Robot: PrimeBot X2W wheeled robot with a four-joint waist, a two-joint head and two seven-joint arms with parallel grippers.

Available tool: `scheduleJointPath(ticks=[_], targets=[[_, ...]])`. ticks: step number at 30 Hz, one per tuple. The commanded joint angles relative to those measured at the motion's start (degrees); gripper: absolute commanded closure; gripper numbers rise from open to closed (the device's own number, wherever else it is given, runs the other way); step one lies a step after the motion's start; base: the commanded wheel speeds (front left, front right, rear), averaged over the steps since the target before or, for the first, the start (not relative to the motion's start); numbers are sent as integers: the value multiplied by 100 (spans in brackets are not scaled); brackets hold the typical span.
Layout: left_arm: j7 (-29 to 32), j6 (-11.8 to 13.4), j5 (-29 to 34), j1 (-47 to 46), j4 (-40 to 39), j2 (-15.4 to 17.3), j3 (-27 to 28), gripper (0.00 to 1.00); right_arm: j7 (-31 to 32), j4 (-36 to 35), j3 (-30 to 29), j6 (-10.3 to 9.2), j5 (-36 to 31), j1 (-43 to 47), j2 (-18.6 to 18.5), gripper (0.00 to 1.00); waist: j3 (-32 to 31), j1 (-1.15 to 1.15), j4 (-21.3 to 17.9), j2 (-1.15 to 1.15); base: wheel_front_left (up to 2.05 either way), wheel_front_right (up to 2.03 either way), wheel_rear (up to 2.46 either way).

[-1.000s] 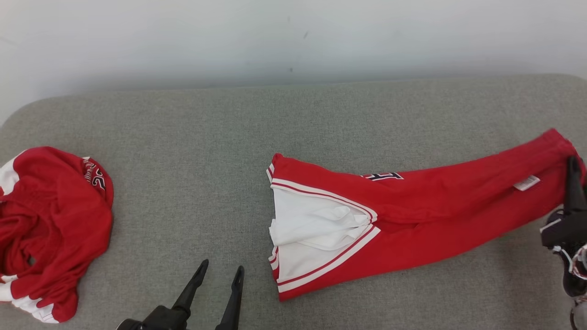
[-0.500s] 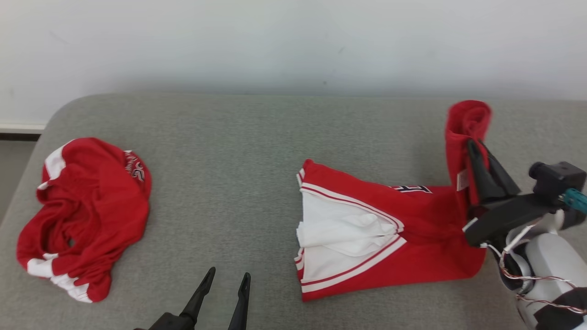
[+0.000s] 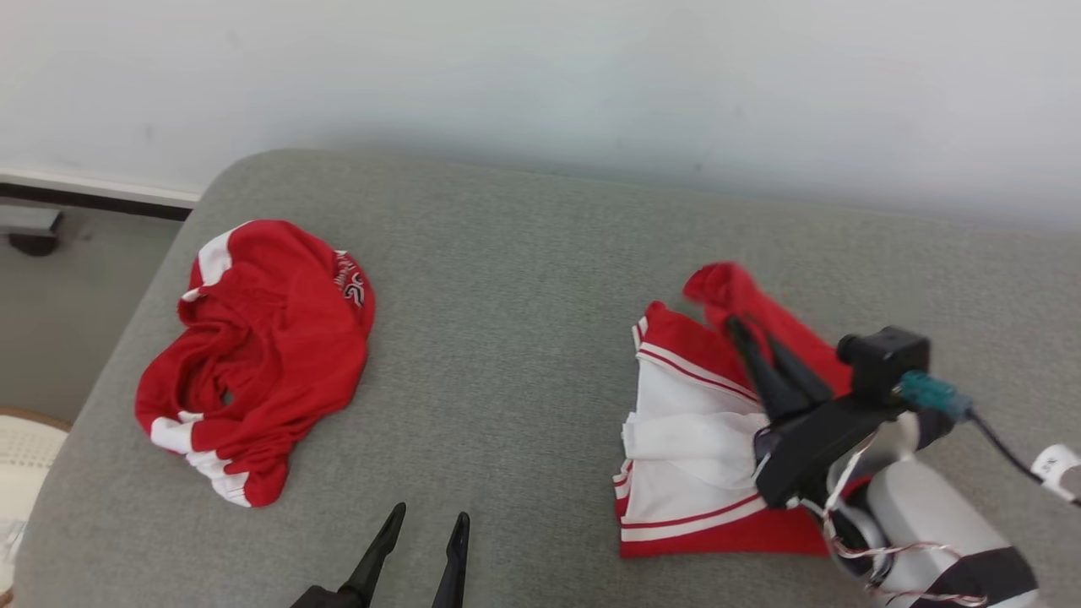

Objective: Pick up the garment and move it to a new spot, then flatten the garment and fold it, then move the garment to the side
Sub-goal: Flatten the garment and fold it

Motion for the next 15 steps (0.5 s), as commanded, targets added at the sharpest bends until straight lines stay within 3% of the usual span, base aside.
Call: scheduleJointPath(ticks=[1, 13, 14, 15], targets=[[-29, -48, 50, 116, 46, -23, 30, 0, 43, 63, 111, -6, 25, 88, 93, 100, -10, 0, 180, 0, 0, 0, 0], [-29, -187, 188, 212, 98, -143, 190, 0, 222, 555, 632, -6, 52, 390, 497, 100, 24, 0, 346, 0, 0, 0, 0], [-29, -181, 203, 217, 104, -155, 199, 0, 225, 615, 637, -6, 86, 412, 552, 91, 21, 0, 342, 0, 0, 0, 0], [-29, -187, 219, 220, 111, -166, 206, 0, 218, 653, 639, -6, 119, 418, 593, 59, 15, 0, 334, 0, 0, 0, 0]])
